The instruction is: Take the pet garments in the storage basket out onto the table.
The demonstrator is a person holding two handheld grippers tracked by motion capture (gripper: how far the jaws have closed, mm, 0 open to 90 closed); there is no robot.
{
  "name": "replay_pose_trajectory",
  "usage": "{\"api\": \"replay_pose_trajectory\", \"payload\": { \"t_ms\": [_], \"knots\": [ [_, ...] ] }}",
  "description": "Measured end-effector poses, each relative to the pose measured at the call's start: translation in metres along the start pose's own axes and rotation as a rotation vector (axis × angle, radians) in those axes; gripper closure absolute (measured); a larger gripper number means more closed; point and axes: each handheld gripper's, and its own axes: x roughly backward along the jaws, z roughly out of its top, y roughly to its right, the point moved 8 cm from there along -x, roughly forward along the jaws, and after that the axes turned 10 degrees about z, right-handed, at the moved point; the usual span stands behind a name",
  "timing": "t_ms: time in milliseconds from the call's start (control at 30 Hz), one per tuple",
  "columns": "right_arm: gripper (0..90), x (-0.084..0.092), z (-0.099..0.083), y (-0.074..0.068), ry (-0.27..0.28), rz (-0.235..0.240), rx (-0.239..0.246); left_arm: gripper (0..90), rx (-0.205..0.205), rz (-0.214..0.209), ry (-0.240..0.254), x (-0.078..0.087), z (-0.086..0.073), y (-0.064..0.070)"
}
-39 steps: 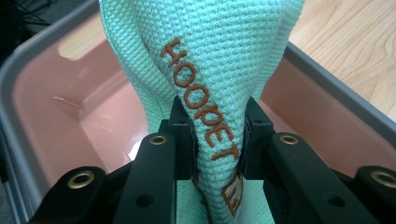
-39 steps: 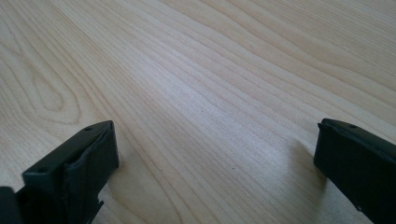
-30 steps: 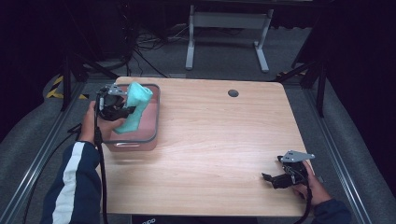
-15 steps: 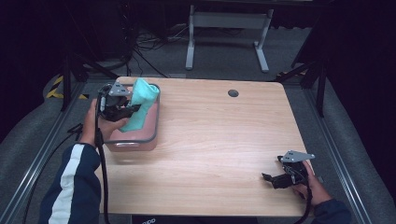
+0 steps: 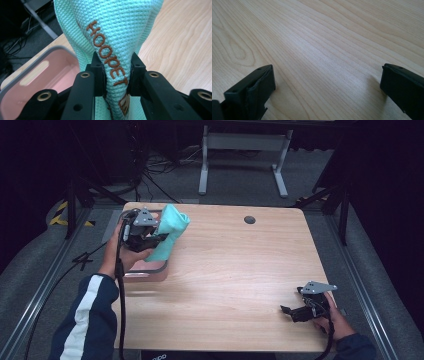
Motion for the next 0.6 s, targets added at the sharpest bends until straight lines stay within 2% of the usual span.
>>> {"api": "replay_pose_trajectory", "payload": {
  "t_ms": [133,167,267,400,433,600],
  "knots": [
    [0.2,0.0,0.0,0.0,0.0,0.0,0.0,72.5,-0.029,-0.03,0.009,-0.001,0.011,0.015],
    [0.2,0.0,0.0,0.0,0.0,0.0,0.0,72.5,-0.054,-0.032,0.01,-0.002,0.015,0.02],
    [0.2,0.0,0.0,0.0,0.0,0.0,0.0,72.5,-0.058,-0.06,0.028,-0.005,0.023,0.032],
    [0.2,0.0,0.0,0.0,0.0,0.0,0.0,72.5,-0.095,-0.095,0.027,-0.016,0.032,0.051],
    [0.2,0.0,0.0,0.0,0.0,0.0,0.0,72.5,-0.095,-0.095,0.027,-0.016,0.032,0.051],
    [0.2,0.0,0.0,0.0,0.0,0.0,-0.001,72.5,-0.122,-0.13,0.017,-0.028,0.038,0.071]
  ]
}}
